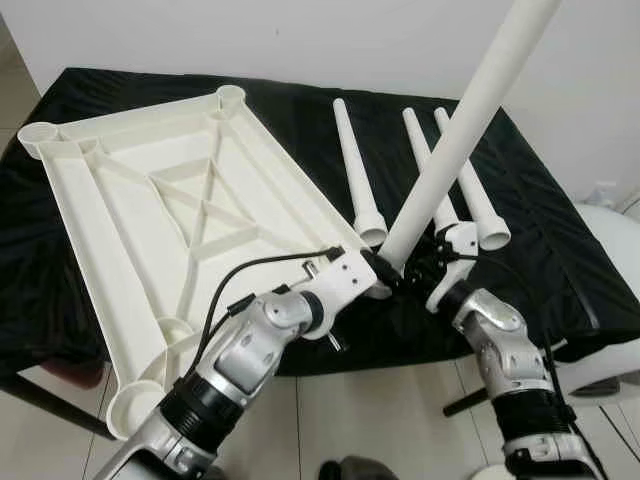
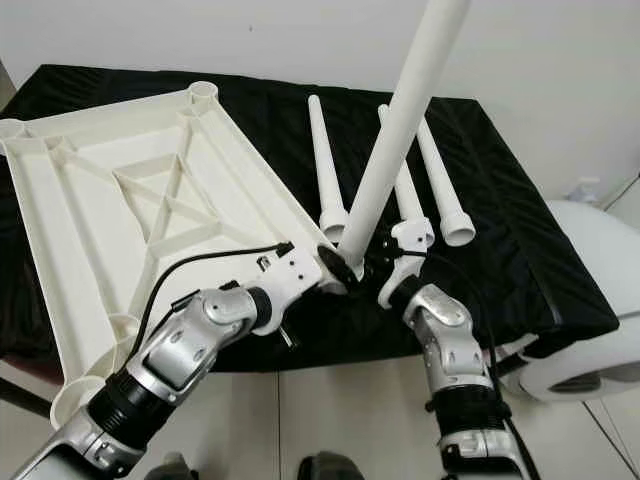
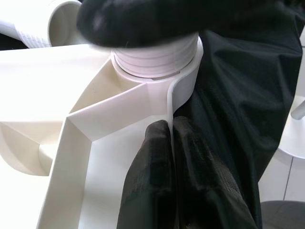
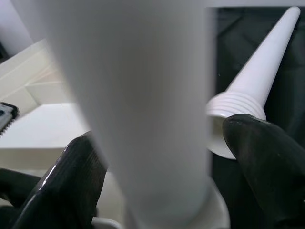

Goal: Building children table

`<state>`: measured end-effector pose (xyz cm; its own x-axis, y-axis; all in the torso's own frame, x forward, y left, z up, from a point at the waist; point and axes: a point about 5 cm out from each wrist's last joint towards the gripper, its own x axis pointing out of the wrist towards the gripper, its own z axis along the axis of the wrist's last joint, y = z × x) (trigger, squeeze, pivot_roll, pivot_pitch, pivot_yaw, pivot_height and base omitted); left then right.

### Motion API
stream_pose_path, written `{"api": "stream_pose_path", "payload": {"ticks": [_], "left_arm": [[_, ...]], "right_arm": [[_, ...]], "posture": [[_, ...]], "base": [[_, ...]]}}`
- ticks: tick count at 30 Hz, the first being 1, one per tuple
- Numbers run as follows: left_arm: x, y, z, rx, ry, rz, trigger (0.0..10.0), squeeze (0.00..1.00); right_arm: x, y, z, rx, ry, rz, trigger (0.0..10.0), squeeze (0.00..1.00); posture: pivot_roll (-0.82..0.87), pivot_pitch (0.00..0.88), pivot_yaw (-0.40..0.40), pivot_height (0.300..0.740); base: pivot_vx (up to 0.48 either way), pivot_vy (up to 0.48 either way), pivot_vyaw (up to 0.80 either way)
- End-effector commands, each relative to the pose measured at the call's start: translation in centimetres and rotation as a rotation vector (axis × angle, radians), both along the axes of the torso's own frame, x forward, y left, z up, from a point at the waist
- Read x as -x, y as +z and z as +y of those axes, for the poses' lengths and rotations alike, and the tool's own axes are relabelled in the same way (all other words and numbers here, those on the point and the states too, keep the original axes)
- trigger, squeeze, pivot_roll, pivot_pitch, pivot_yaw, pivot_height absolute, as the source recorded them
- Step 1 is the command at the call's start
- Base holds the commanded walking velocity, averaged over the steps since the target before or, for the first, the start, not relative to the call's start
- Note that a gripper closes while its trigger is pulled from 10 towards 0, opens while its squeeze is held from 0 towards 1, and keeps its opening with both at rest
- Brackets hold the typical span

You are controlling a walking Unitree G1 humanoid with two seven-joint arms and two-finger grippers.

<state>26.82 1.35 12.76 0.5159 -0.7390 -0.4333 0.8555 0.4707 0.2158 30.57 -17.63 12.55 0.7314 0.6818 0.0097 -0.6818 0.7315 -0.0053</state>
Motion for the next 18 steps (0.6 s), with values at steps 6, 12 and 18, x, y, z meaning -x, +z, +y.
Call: {"api": "stream_pose_path", "payload": {"ticks": [6,12,18], "left_arm": [[0.5,-1.6,0.2,-0.042,-0.008,0.067,10.0,0.00],[0.5,-1.6,0.2,-0.046,-0.011,0.066,10.0,0.00],[0.5,-1.6,0.2,-0.047,-0.013,0.067,10.0,0.00]], "right_arm": [[-0.1,-0.8,-0.5,0.015,0.093,0.060,10.0,0.00],[-0.5,-0.9,-1.4,0.039,0.109,0.051,10.0,0.00],[-1.1,-0.3,-2.3,0.035,0.059,0.011,2.7,0.00]], "posture": [[-0.01,0.008,-0.081,0.740],[-0.01,0.014,-0.073,0.740],[-0.02,0.021,-0.071,0.740]], "base": [[0.000,0.000,0.00],[0.000,0.000,0.00],[0.000,0.000,0.00]]}}
